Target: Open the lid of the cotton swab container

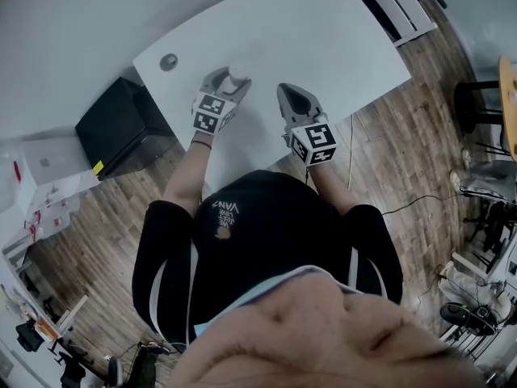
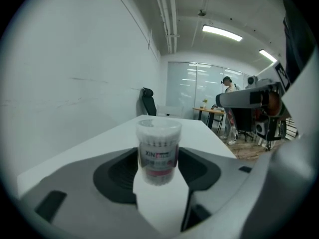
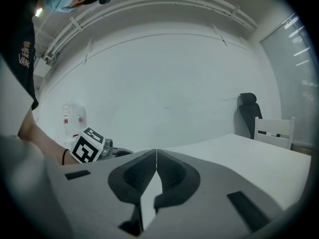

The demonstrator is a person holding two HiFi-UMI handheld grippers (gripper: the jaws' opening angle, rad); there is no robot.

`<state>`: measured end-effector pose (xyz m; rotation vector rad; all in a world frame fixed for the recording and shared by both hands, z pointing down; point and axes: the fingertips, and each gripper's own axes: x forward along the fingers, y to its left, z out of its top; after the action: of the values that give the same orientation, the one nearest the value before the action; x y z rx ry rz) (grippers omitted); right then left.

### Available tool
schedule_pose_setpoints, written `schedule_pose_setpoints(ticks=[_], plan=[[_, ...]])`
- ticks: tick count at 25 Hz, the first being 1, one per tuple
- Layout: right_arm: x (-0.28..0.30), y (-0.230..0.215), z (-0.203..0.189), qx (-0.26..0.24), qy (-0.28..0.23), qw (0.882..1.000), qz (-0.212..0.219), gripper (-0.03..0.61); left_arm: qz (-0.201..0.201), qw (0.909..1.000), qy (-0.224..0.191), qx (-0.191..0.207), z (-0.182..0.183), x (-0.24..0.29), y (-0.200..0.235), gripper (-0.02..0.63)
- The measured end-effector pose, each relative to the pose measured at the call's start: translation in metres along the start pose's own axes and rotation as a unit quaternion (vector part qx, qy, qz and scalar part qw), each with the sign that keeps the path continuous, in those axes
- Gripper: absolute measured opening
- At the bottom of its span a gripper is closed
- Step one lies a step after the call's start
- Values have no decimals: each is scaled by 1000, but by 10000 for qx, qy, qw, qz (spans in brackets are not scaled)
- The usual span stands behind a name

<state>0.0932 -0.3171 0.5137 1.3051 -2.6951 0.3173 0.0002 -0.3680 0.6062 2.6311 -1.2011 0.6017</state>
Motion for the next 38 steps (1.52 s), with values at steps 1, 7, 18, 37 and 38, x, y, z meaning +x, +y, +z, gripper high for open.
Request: schedule_pose_setpoints(ticks=[1, 7, 18, 37, 38], plan=[[-1, 3, 1, -2, -18, 10000, 11, 12, -12, 10000, -47, 11, 4, -5, -2, 259], [-3, 27, 12, -28, -126, 9999, 109, 12, -96, 9998, -197, 5, 26, -40, -14, 259], [-23, 70, 24, -65, -292, 9994, 158, 12, -130, 9990, -368, 205, 48, -97, -35, 259], [-55, 149, 31, -405, -453, 9980, 163, 14, -471, 9976, -236, 453, 21, -166, -78, 259], [-56, 154, 31, -456, -446, 9978, 186, 14, -477, 9975, -228, 468, 20, -169, -80, 259]])
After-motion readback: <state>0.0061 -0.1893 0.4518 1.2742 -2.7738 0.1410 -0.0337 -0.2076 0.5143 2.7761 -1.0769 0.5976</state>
